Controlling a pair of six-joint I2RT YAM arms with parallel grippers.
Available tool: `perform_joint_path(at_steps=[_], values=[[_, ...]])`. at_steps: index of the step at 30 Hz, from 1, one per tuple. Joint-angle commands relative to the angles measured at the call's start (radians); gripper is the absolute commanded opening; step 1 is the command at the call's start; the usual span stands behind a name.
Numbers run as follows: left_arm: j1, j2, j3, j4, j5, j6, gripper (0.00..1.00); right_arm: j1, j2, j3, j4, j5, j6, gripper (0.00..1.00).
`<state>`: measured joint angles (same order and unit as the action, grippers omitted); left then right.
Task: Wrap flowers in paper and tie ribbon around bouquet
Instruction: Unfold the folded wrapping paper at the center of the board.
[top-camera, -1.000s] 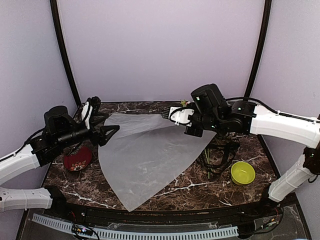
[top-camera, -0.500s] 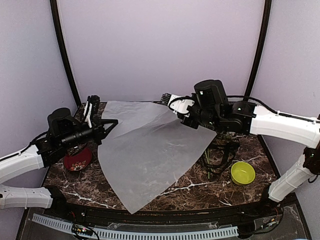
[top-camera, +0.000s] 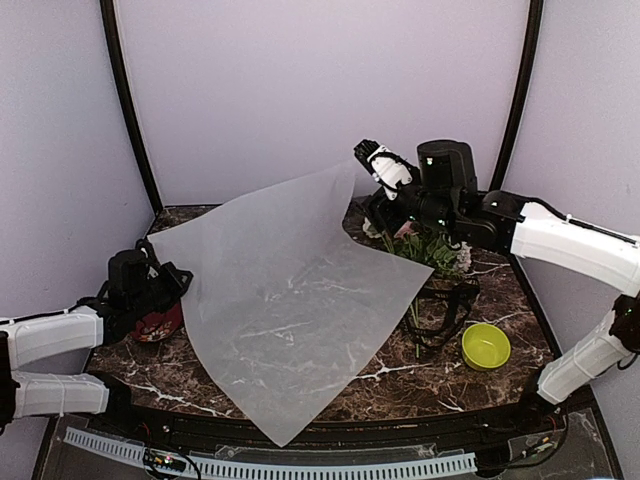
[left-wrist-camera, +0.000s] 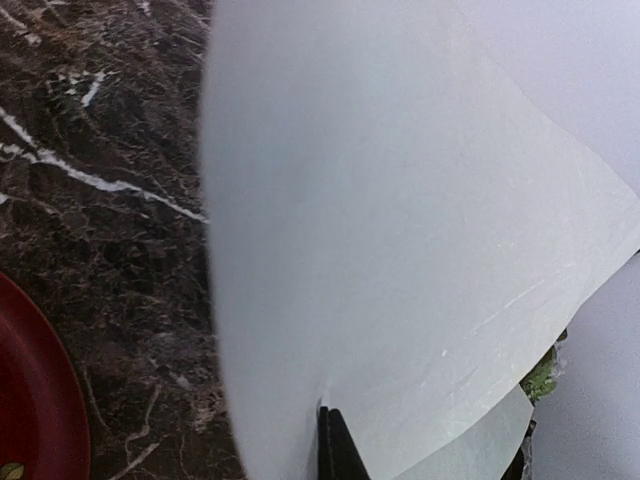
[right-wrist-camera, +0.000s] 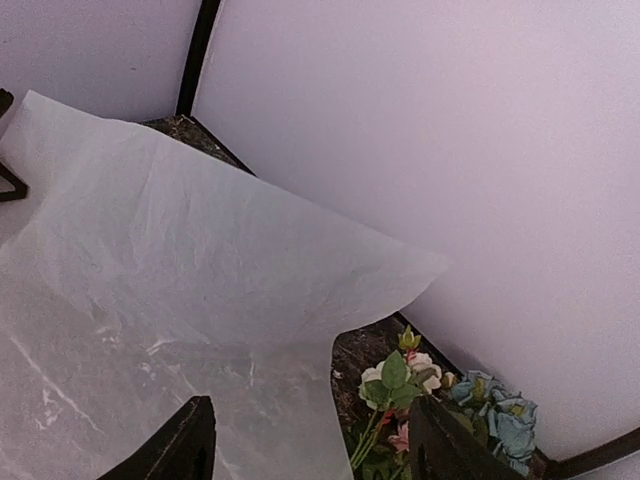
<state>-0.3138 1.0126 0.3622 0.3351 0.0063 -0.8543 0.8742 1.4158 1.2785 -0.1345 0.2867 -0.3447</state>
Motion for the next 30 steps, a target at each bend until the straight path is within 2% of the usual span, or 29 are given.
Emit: perform_joint_path(at_steps=[1, 6, 14, 20, 30], values=[[0.08, -0.008, -0.061, -0.008, -0.024, -0.185, 0.0, -0.043, -0.008, 0.002, -0.001, -0.162, 0.19, 0.67], [0.115, 0.031, -0.106, -0.011, -0.028, -0.254, 0.0, -0.071, 0.074, 0.004, -0.041, -0.227, 0.302, 0.67], [0.122, 0.049, -0.148, -0.009, -0.073, -0.266, 0.0, -0.139, 0.304, -0.009, -0.079, -0.19, 0.435, 0.62], [0.125, -0.001, -0.145, -0.042, -0.117, -0.16, 0.0, -0.141, 0.52, 0.075, -0.196, -0.112, 0.431, 0.56], [0.128, -0.009, -0.083, -0.089, -0.156, -0.025, 0.0, -0.144, 0.562, 0.01, -0.208, -0.049, 0.465, 0.52]])
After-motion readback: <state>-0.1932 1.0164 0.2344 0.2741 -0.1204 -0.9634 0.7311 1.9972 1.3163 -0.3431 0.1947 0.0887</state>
